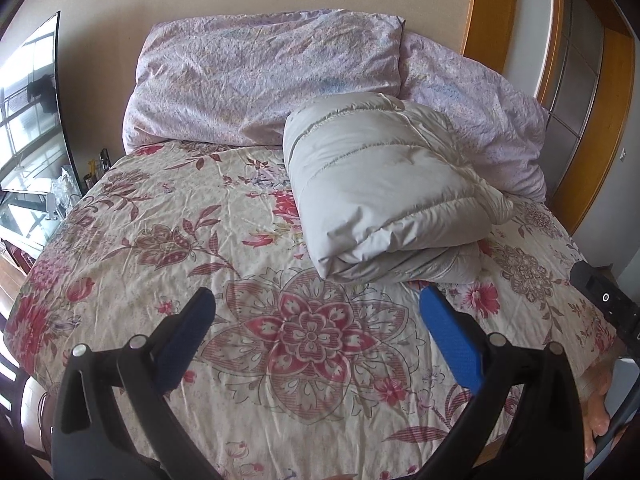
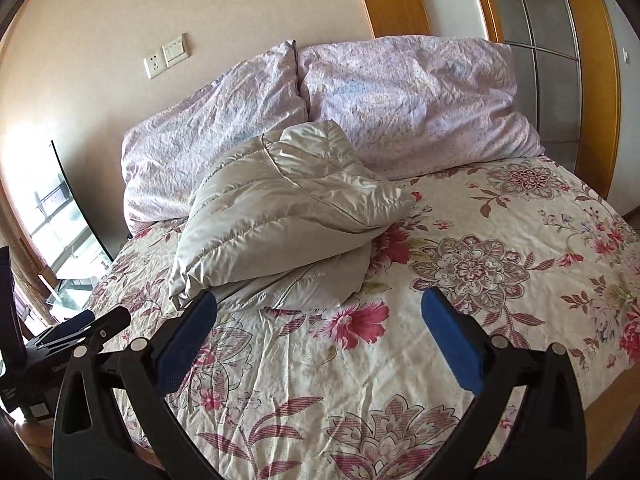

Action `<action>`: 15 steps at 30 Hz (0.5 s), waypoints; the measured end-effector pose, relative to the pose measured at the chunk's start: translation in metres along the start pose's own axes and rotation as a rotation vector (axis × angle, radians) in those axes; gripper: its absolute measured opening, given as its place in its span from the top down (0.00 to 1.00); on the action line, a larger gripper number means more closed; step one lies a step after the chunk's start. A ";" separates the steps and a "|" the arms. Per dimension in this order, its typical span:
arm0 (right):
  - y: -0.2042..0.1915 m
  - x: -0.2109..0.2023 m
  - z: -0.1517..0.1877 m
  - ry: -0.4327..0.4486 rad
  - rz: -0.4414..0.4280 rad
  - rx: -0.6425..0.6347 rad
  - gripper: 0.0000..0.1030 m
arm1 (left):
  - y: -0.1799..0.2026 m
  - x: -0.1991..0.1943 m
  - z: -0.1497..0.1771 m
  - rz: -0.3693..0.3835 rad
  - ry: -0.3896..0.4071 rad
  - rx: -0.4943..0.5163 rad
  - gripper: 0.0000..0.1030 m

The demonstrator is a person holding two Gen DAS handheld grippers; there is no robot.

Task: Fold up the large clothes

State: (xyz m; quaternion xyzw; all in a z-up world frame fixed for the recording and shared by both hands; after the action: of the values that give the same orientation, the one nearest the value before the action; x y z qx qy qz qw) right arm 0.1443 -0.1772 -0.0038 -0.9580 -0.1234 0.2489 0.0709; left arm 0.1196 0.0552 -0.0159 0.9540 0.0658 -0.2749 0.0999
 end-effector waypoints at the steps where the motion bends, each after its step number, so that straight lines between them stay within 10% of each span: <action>1: -0.001 -0.002 0.001 -0.001 -0.001 0.000 0.01 | 0.001 -0.001 0.002 0.002 -0.007 0.002 0.02; 15: 0.003 -0.012 0.008 -0.045 -0.044 0.045 0.01 | 0.017 -0.017 0.004 0.086 -0.032 0.009 0.02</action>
State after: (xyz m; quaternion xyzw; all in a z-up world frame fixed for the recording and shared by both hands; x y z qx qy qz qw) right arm 0.1306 -0.1832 -0.0062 -0.9474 -0.1405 0.2715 0.0950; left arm 0.1060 0.0368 -0.0076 0.9519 0.0217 -0.2857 0.1083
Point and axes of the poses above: each gripper's, at about its wrist camera, not at the fingertips, and x roughly the way its jaws point, y to its right, z to its underside, the point moved 2 cm from there along x, roughly the way its jaws point, and after that the axes turned 9 degrees about y, right-handed, at the moved point
